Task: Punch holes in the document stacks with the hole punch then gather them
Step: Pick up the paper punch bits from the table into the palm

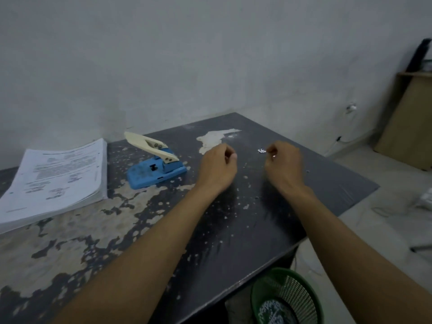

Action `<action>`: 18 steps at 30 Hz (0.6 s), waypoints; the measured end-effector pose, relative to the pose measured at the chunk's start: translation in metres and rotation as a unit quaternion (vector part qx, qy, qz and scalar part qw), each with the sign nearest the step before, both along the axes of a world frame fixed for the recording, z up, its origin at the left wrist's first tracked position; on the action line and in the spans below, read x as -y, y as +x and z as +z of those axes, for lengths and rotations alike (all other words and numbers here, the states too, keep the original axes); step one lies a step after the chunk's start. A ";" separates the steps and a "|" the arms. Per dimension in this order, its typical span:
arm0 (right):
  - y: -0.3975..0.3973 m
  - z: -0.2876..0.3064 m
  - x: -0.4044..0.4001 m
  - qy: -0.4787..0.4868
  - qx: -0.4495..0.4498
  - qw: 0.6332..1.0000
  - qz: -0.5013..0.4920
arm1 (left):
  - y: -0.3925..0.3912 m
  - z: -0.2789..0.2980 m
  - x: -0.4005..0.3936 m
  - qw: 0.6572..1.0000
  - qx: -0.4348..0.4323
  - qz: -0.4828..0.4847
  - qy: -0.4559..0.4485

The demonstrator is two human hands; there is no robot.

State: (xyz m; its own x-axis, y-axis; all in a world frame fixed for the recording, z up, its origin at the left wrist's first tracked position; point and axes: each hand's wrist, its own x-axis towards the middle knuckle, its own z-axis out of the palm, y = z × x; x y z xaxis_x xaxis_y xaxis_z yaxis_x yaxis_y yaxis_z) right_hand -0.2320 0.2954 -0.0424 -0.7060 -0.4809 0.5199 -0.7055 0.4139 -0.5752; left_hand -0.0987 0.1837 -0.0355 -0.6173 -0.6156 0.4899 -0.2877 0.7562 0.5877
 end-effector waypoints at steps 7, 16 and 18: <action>-0.035 -0.018 -0.023 0.060 0.039 0.995 -0.070 | -0.067 -0.010 0.000 0.970 -0.055 -0.016 0.234; -0.040 -0.021 -0.017 0.029 0.035 0.999 0.012 | -0.074 -0.034 0.010 0.947 -0.114 -0.003 0.301; -0.041 -0.020 -0.015 0.050 0.033 0.998 0.008 | -0.072 -0.033 0.012 0.934 -0.135 -0.008 0.331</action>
State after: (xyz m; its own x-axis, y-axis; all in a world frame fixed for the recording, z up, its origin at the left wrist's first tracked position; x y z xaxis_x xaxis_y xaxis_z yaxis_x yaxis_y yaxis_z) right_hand -0.2729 0.3103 -0.0624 -0.7294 -0.5394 0.4207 -0.6739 0.4607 -0.5776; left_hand -0.1706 0.1715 -0.0690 -0.5376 -0.8308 0.1437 -0.0533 0.2035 0.9776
